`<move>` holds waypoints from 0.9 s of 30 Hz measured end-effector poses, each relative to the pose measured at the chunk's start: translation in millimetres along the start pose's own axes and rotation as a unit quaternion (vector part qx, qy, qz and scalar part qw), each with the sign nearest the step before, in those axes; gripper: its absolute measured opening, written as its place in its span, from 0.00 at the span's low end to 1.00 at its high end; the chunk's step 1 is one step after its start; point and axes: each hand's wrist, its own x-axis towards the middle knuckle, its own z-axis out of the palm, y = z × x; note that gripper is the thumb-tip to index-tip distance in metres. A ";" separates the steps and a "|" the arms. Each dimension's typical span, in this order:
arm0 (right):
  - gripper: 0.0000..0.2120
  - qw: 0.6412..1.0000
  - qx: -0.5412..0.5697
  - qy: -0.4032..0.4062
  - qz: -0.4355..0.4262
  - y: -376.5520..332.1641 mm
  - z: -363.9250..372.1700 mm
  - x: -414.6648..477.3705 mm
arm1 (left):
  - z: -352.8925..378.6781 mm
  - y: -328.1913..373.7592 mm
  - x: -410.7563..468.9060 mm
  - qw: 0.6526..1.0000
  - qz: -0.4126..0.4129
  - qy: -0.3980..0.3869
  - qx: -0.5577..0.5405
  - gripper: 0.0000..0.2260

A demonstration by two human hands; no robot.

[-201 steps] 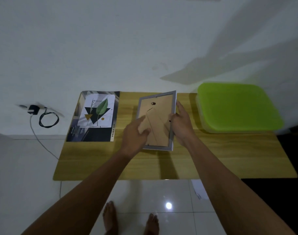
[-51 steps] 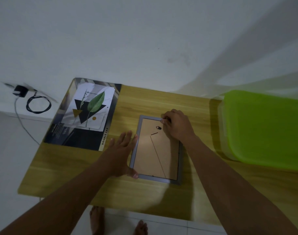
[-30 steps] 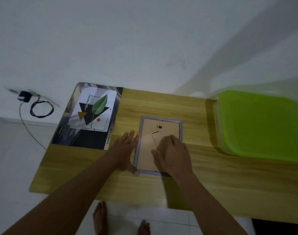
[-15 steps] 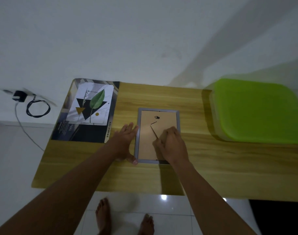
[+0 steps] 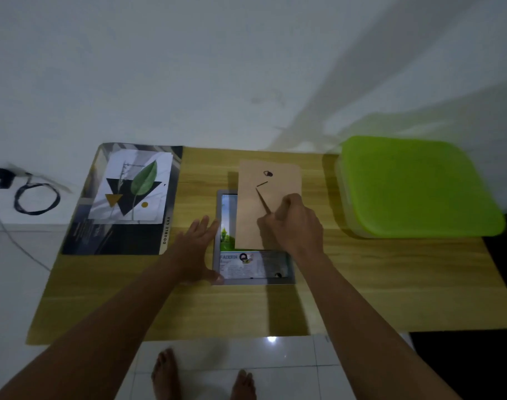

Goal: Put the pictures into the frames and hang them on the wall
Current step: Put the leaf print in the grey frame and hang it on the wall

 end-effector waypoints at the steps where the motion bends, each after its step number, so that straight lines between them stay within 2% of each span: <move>1: 0.19 1.000 -0.008 0.004 0.005 2.9 -4.8 7.7 | -0.7 0.4 0.8 1.000 0.000 -0.002 0.009 0.60; 8: 0.20 0.997 -0.065 0.014 0.033 28.3 -14.3 55.3 | -4.6 0.3 4.5 0.998 -0.005 -0.015 0.056 0.61; 15: 0.19 0.991 -0.125 0.013 0.039 51.0 -9.2 82.9 | -9.4 -3.1 5.3 0.999 -0.002 -0.039 0.028 0.61; 19: 0.16 0.988 -0.152 0.011 0.010 62.5 0.3 88.6 | -10.6 -2.2 4.5 0.998 0.001 -0.049 0.031 0.61; 24: 0.30 0.983 -0.173 -0.060 -0.010 68.2 13.8 83.2 | -13.4 0.4 2.8 0.998 0.001 -0.056 0.035 0.60; 27: 0.33 0.984 -0.168 -0.065 -0.002 73.0 17.7 85.7 | -14.6 1.6 2.0 0.998 -0.002 -0.053 0.029 0.60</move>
